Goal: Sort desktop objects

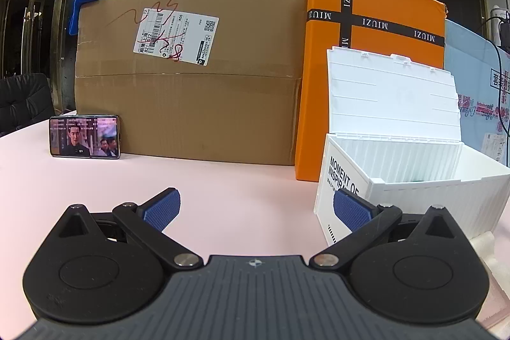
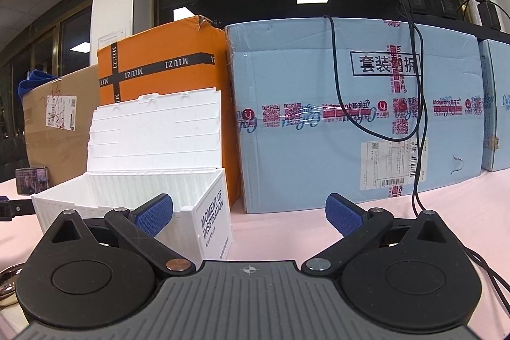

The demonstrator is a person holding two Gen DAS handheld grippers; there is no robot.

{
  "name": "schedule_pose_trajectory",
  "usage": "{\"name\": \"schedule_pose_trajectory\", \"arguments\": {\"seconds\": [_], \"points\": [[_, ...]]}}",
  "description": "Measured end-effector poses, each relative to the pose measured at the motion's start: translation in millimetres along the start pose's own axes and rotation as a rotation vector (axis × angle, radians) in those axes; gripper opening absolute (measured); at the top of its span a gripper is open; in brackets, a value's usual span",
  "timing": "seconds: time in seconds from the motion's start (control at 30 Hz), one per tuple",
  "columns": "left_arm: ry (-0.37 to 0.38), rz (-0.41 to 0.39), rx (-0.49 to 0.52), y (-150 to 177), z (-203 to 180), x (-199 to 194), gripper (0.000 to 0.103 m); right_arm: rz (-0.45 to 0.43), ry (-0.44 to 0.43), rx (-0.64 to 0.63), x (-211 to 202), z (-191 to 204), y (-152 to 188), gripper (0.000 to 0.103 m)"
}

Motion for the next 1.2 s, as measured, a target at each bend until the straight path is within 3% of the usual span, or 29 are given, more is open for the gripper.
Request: {"name": "schedule_pose_trajectory", "arguments": {"seconds": [0.53, 1.2], "points": [[0.002, 0.007, -0.011, 0.8, 1.5, 0.5, 0.103, 0.011, -0.089, -0.047, -4.0, 18.9, 0.3, 0.103], [0.017, 0.011, -0.036, 0.5, 4.3, -0.5, 0.103, 0.105, -0.347, -0.122, -13.6, 59.8, 8.8, 0.103]]}}
Point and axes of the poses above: each gripper's, at about its wrist camera, not at the fingertips, and x roughly the way its jaws point, z to its left, y to its underside, the point moved 6 cm from there along x, roughly the way its jaws point, and after that the axes turned 15 degrees about -z, right-handed, at the moved point
